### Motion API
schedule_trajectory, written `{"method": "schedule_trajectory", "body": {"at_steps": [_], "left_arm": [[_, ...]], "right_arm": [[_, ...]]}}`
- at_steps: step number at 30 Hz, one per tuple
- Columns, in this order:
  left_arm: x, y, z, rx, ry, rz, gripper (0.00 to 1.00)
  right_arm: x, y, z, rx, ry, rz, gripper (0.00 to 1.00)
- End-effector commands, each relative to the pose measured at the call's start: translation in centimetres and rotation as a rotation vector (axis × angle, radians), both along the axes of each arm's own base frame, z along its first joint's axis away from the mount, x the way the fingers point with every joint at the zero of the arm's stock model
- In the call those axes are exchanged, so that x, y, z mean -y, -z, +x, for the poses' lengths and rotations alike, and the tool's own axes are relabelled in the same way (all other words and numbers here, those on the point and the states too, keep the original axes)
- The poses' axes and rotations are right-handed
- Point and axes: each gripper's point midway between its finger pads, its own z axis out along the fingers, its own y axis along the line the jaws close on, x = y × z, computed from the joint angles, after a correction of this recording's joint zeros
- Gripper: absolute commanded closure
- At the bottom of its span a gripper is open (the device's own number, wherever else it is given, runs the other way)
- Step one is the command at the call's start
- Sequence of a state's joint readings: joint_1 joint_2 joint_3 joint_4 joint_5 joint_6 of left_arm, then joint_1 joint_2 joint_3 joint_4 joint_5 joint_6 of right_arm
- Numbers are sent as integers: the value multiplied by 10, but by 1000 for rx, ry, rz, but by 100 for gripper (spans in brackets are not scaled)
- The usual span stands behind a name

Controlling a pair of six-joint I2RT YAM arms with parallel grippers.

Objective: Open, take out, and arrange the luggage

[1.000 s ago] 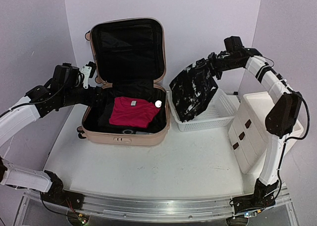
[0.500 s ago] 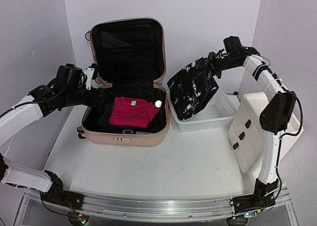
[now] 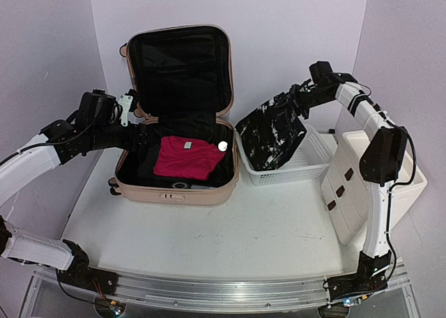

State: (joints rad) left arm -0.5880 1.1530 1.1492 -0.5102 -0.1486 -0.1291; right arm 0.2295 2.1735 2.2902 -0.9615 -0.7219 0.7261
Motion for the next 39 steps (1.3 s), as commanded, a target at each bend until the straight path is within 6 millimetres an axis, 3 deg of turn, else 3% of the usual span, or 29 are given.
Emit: {"method": "schedule_trajectory", "body": {"at_steps": [1,4,11,25,28,31,32,35,39], "left_arm": [[5,-23,5,59,8,-52,26],[7,-21,6,54,12,-53,26],[5,-24,3,62,14,-60,26],[-1,-29,-2,82,7,-59,26],[0,-27,-2,75,8,-63,26],[6,-24,0,58,23,-76,26],[8,-25,0,56,30,-80,26],[8,-28,-4,59,38,-94,26],[6,-29,-6,66,39,-90,26]], "right_arm": [[-7,-31,-2,62,-21,68,100],[-4,-22,-2,26,2,61,100],[8,30,4,-95,26,34,100],[38,91,23,-46,14,-219,98],[50,94,33,75,-32,-439,81],[96,104,45,221,-32,-1040,54],[106,104,48,223,-9,-1124,50],[130,91,51,250,87,-1284,29],[141,73,51,283,115,-1398,16]]}}
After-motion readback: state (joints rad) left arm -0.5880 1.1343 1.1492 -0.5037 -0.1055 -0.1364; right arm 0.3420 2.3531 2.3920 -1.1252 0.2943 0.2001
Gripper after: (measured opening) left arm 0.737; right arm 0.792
